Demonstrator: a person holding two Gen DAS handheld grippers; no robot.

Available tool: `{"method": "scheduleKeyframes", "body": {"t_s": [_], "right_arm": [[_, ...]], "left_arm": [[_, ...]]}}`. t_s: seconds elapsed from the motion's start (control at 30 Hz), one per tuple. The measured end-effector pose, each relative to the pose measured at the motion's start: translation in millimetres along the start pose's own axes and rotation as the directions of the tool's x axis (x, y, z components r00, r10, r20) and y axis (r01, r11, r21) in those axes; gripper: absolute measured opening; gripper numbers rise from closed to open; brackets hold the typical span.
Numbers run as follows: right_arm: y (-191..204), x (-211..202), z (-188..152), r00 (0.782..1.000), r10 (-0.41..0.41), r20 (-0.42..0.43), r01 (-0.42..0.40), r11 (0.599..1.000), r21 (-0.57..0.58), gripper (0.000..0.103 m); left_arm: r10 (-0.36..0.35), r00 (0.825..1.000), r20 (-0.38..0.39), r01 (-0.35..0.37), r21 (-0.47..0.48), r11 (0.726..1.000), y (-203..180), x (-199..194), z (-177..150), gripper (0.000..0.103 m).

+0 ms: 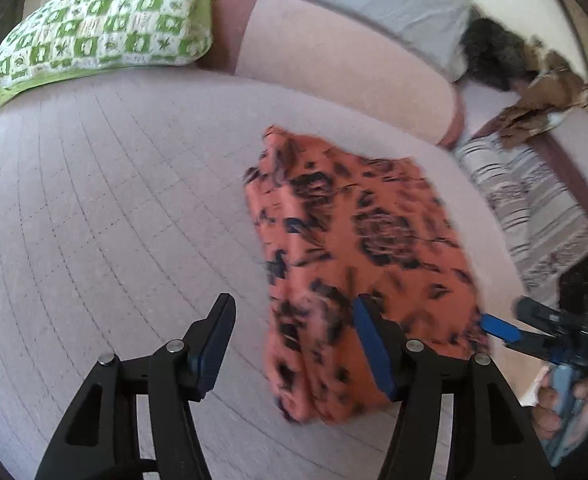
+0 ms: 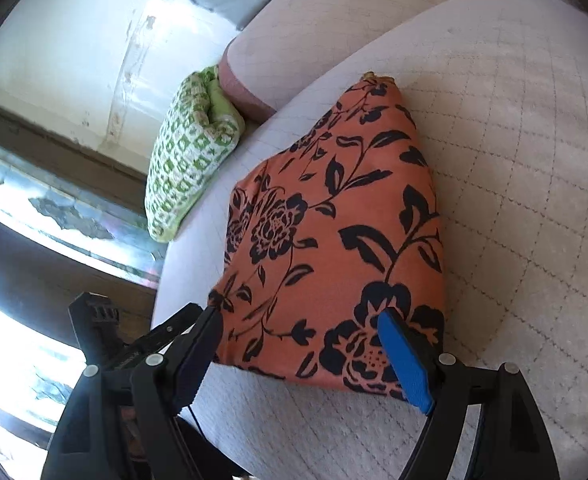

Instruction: Fold small clothes

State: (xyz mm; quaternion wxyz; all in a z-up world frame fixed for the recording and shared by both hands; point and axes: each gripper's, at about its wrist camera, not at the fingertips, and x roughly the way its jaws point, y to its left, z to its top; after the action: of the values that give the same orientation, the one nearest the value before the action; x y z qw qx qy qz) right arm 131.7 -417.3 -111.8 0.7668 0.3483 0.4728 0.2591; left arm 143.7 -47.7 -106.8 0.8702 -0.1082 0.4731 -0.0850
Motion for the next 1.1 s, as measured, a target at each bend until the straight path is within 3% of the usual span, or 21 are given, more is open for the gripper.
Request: {"method": "scheduleKeyframes", "body": {"t_s": [0.03,0.07,0.13,0.2,0.27,0.33,0.4,0.5,0.53,0.6,0.7,0.8,0.83,0.87,0.9,0.93,0.97,1.0,1.1], "right_arm": [[-8,5,0,1.0,0.009,-0.013,-0.008,1.0,0.029,0.082],[-17,8,0,1.0,0.011,-0.02,-0.01,0.997,0.075,0.082],[-23,1,-1,0.998,0.055,-0.001,-0.055,0.99,0.126,0.082],[-15,-10,1,0.996,0.086,0.029,-0.088,0.99,0.11,0.082],[-8,-15,4,0.992,0.12,0.047,-0.123,0.989,0.076,0.084],[-15,-3,5,0.999,0.037,0.019,-0.038,0.996,0.077,0.086],[-24,4,3,1.0,-0.027,-0.01,0.028,0.993,0.111,0.086],[9,-19,-6,0.994,-0.079,0.074,0.08,0.997,-0.008,0.086],[23,-24,-9,0.987,-0.125,0.097,0.132,0.989,-0.061,0.086],[51,-29,-15,0.965,-0.22,0.141,0.242,0.957,-0.161,0.087],[78,-19,-13,0.943,-0.277,0.186,0.32,0.911,-0.261,0.089],[78,8,5,0.915,-0.349,0.204,0.397,0.869,-0.294,0.091],[70,22,13,0.895,-0.394,0.21,0.442,0.849,-0.289,0.091],[60,36,20,0.888,-0.42,0.186,0.458,0.846,-0.275,0.091],[44,53,26,0.889,-0.446,0.106,0.459,0.856,-0.237,0.091],[27,65,30,0.874,-0.485,0.036,0.483,0.856,-0.187,0.093],[19,67,31,0.867,-0.499,0.018,0.496,0.856,-0.148,0.092],[19,59,30,0.893,-0.449,0.021,0.448,0.887,-0.114,0.092],[42,24,19,0.912,-0.389,0.132,0.405,0.905,-0.127,0.092]], "left_arm": [[0.043,0.998,-0.05,-0.044,-0.026,0.999,8,13,-1,0.064],[0.034,0.997,-0.069,-0.038,-0.054,0.998,15,18,1,0.064],[0.012,0.999,-0.05,-0.017,-0.095,0.995,20,13,-2,0.064],[0.023,1.0,0.002,-0.023,-0.055,0.998,13,0,-2,0.064],[0.057,0.998,0.003,-0.057,-0.016,0.998,7,0,-2,0.065],[0.077,0.996,-0.034,-0.078,-0.04,0.996,9,6,-2,0.066],[0.086,0.996,-0.015,-0.087,-0.047,0.995,4,-4,-2,0.066],[0.157,0.985,0.071,-0.159,0.014,0.987,-13,-35,-10,0.073],[0.174,0.98,0.092,-0.177,0.023,0.984,-18,-43,-11,0.081],[0.189,0.972,0.136,-0.195,0.028,0.98,-28,-62,-17,0.082],[0.196,0.965,0.174,-0.206,0.042,0.978,-39,-79,-25,0.082],[0.213,0.961,0.177,-0.224,0.05,0.973,-42,-85,-29,0.082],[0.213,0.962,0.17,-0.224,0.045,0.974,-43,-84,-30,0.082],[0.214,0.963,0.161,-0.222,0.033,0.974,-41,-86,-31,0.082],[0.22,0.963,0.157,-0.226,0.022,0.974,-38,-88,-31,0.082],[0.223,0.963,0.153,-0.229,0.018,0.973,-37,-88,-32,0.082],[0.226,0.963,0.149,-0.231,0.014,0.973,-35,-93,-34,0.082],[0.226,0.962,0.153,-0.231,0.013,0.973,-34,-95,-34,0.082],[0.243,0.954,0.174,-0.25,0.019,0.968,-34,-100,-37,0.082]]}}
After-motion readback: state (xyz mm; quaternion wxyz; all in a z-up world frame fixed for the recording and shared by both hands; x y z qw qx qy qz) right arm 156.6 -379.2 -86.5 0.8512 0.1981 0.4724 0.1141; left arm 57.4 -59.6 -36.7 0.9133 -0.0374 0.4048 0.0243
